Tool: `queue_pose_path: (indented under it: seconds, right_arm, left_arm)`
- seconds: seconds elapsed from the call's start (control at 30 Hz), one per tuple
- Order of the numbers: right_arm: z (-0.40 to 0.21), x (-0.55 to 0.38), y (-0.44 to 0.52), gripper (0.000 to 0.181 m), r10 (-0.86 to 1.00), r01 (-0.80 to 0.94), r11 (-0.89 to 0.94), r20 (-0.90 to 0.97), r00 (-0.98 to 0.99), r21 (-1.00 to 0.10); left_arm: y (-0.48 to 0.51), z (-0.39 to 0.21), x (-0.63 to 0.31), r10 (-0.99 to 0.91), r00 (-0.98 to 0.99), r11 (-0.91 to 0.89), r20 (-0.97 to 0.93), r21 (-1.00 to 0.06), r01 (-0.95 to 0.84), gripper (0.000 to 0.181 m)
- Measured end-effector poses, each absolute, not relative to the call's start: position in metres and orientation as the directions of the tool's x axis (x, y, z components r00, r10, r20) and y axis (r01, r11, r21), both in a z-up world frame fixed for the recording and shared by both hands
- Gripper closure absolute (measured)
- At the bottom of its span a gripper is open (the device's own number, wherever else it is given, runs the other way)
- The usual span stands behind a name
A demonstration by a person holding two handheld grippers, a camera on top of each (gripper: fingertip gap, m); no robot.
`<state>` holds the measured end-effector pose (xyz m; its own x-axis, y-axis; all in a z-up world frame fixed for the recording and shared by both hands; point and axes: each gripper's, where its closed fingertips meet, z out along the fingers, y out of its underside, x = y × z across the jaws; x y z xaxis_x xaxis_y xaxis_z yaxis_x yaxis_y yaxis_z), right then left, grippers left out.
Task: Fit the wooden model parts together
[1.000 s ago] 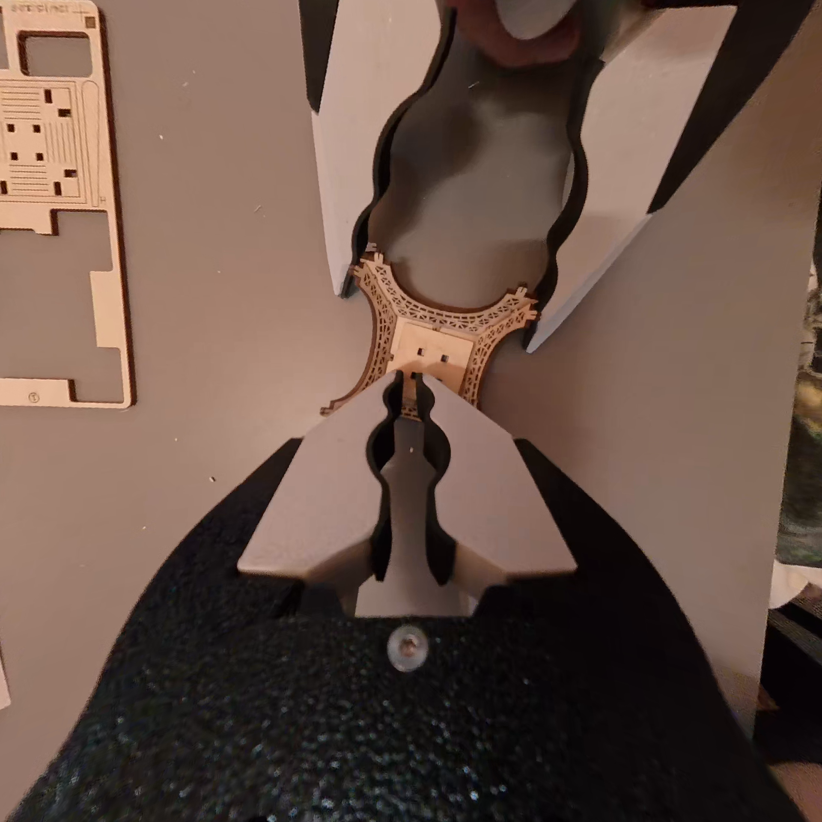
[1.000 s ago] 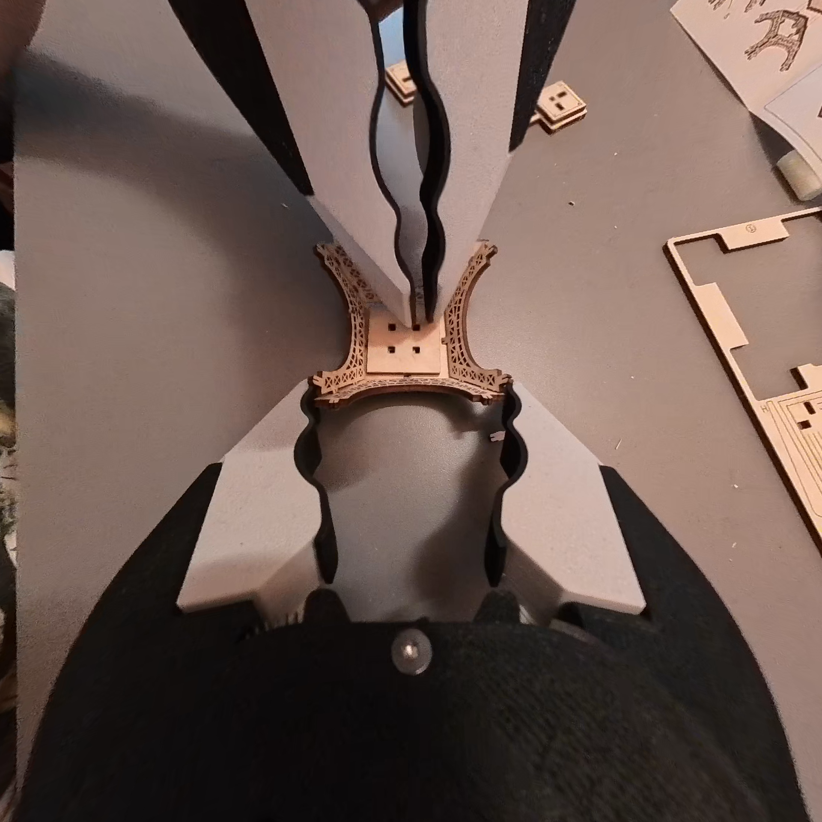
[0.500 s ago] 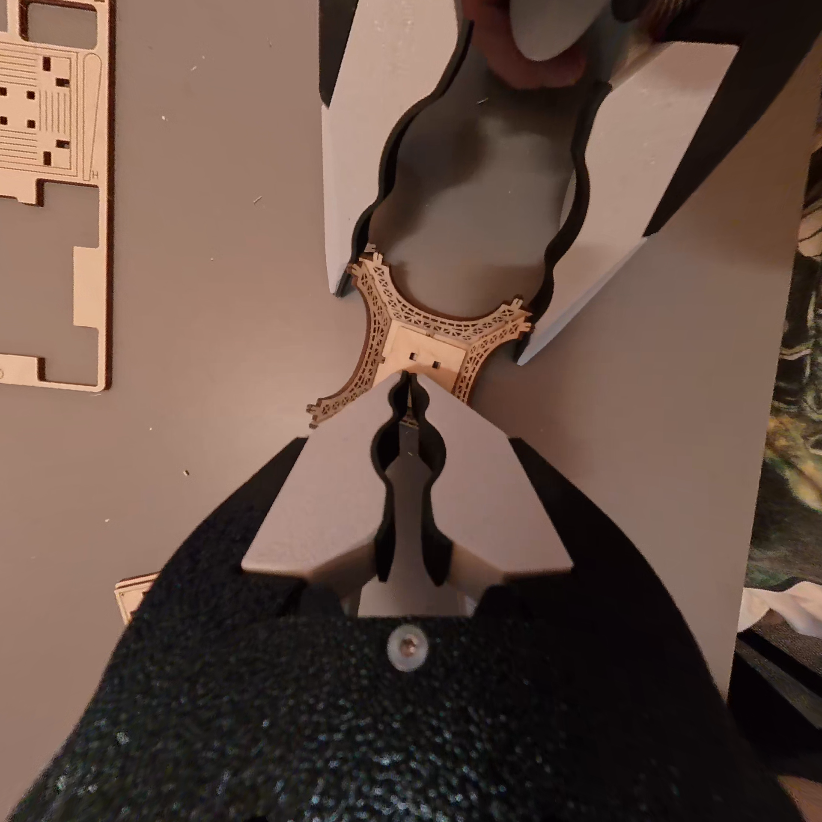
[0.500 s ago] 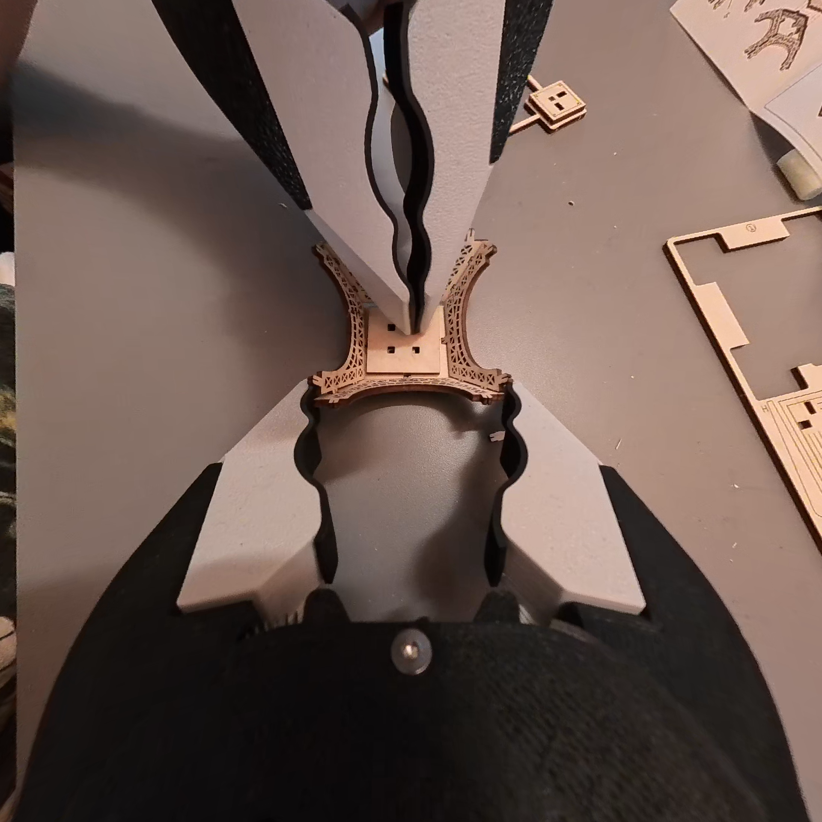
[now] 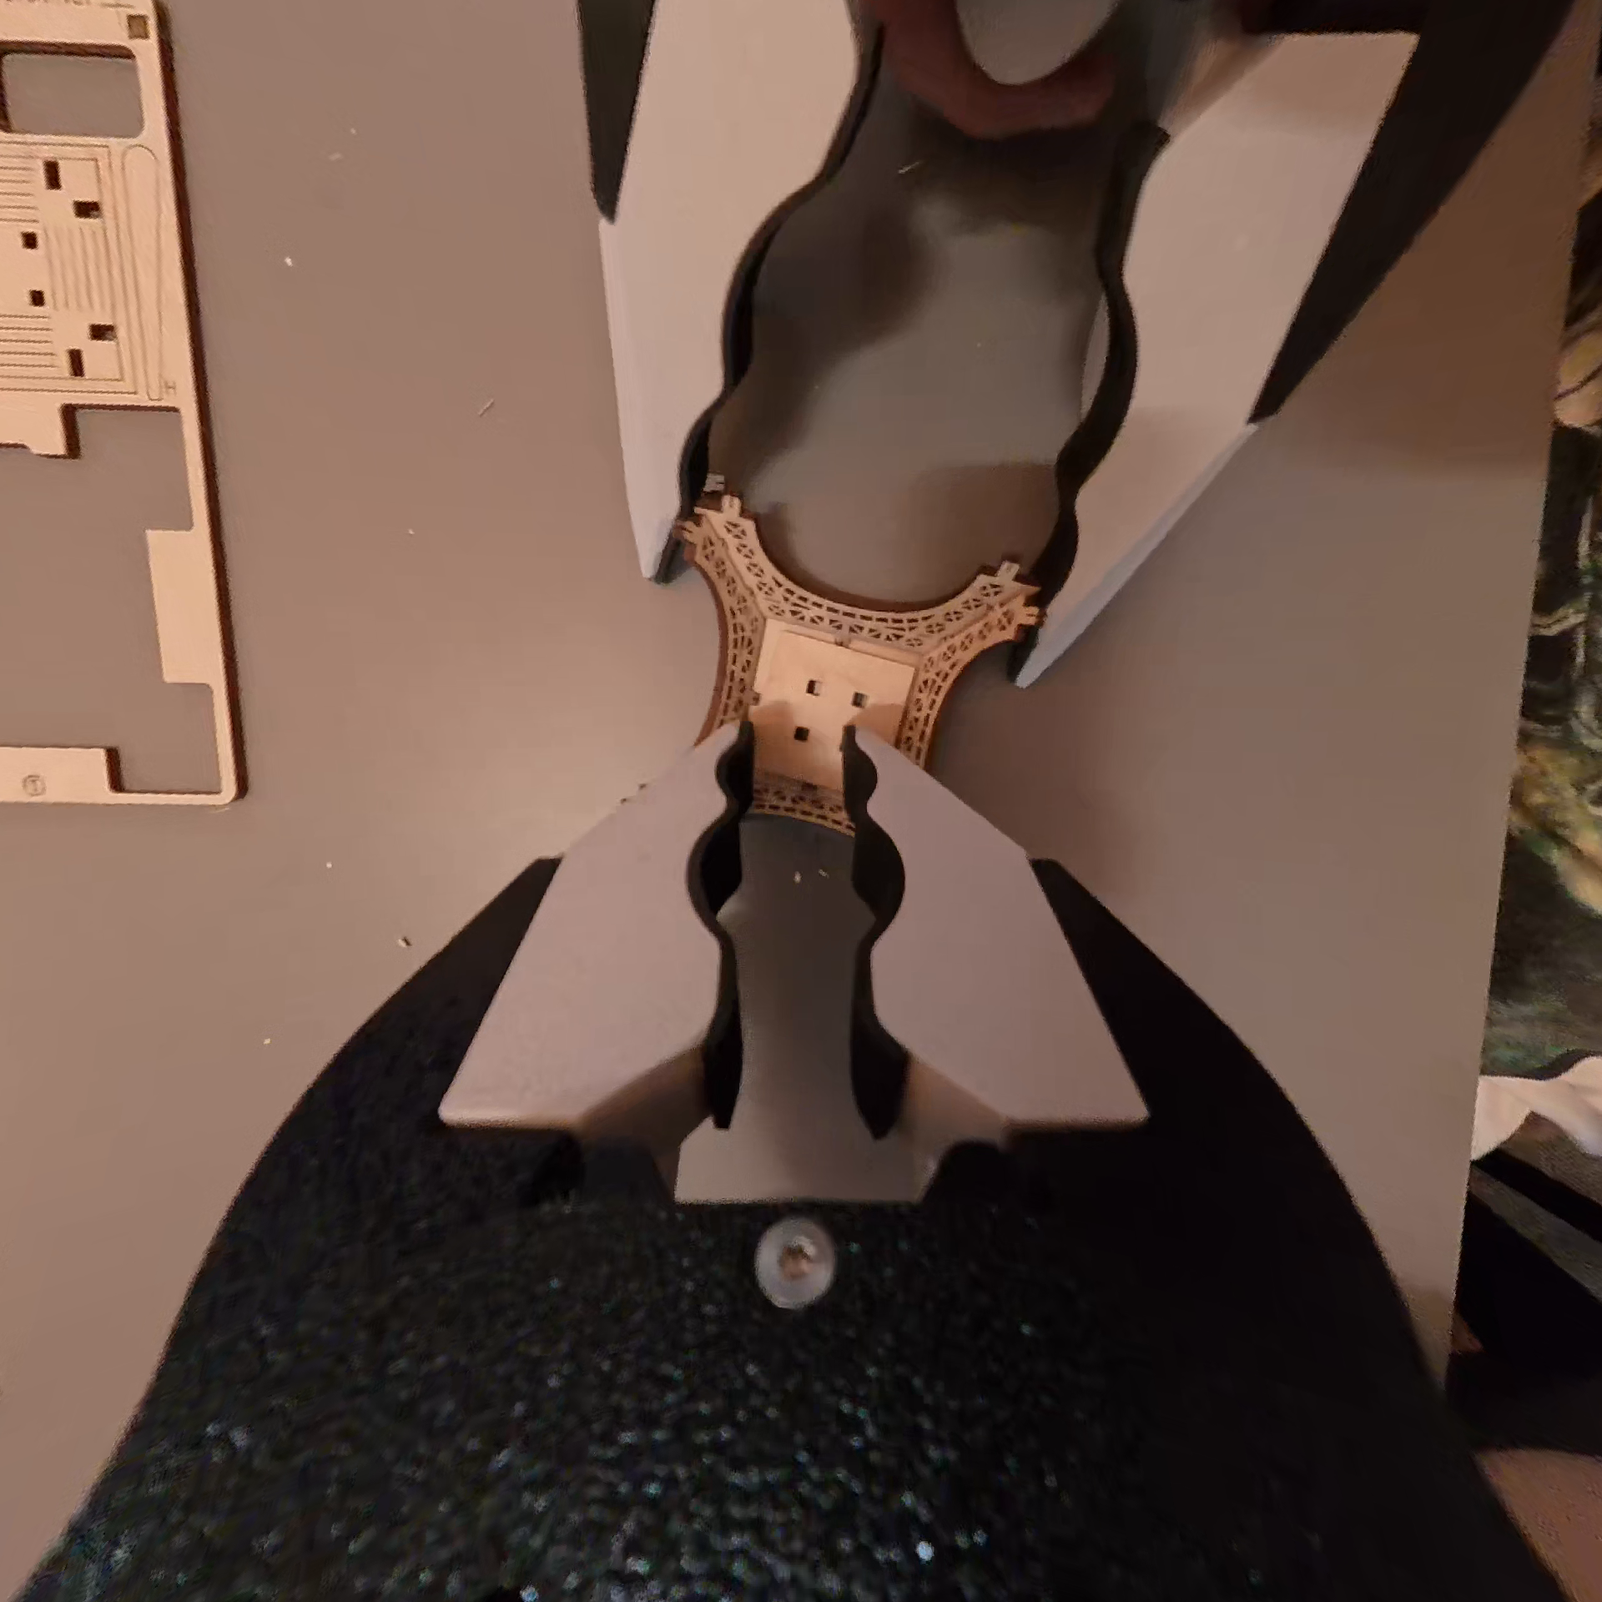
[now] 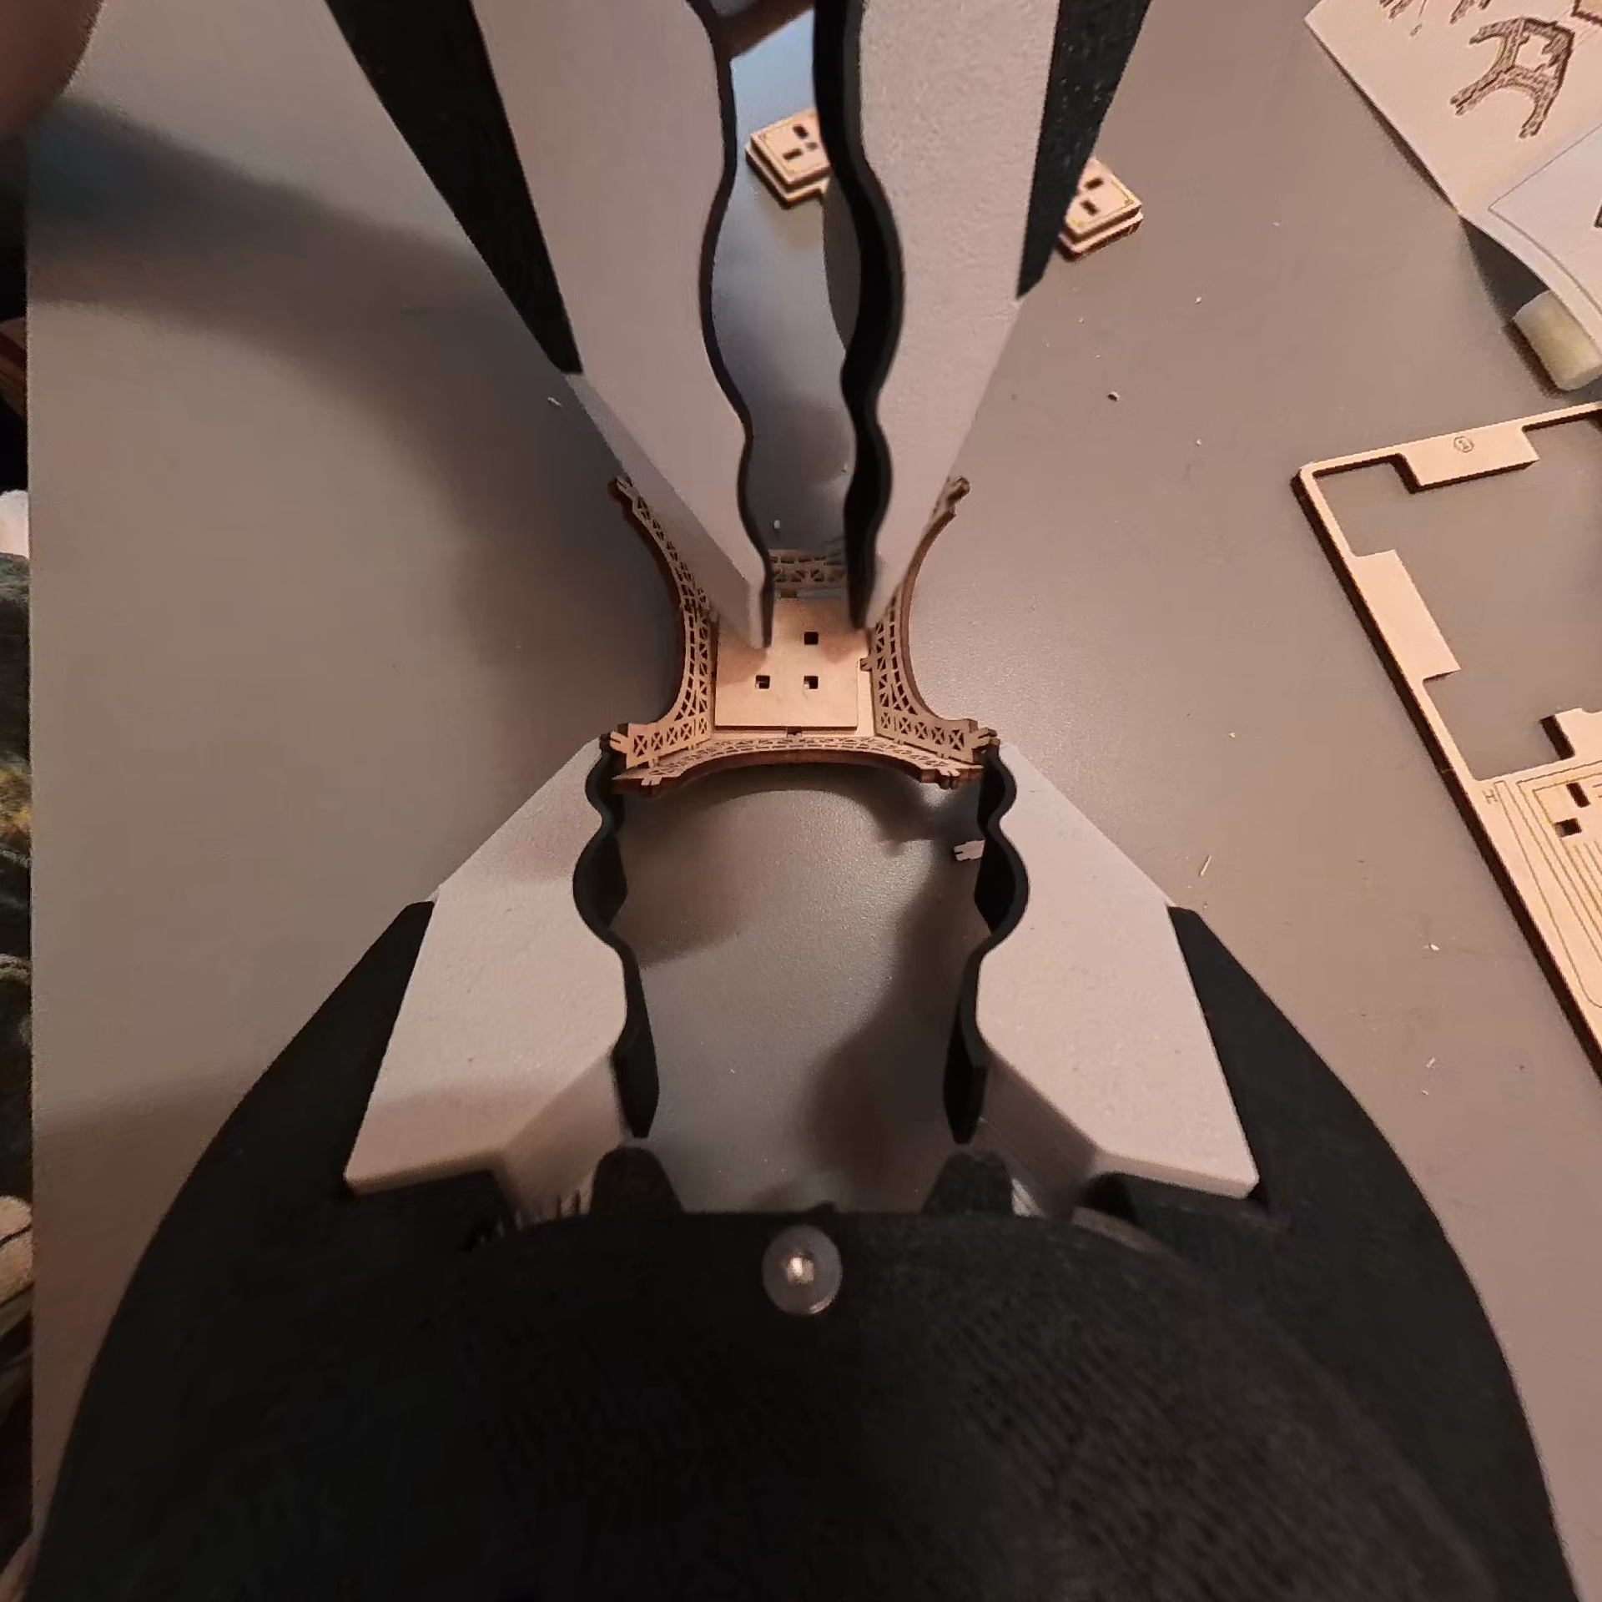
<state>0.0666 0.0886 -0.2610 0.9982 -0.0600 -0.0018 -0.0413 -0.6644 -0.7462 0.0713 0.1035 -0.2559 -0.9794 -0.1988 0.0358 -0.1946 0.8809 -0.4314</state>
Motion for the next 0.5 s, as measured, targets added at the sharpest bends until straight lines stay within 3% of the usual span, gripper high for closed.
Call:
queue_pose_path:
  seconds: [0.5]
  right_arm:
    - [-0.2608, 0.0665, 0.0888, 0.1, -0.06, -0.042, -0.664, -0.003, 0.998, -0.746]
  left_arm:
    - [0.1025, -0.2573, 0.0717, -0.275, -0.96, 0.861, 0.047, -0.432, -0.268, 0.166]
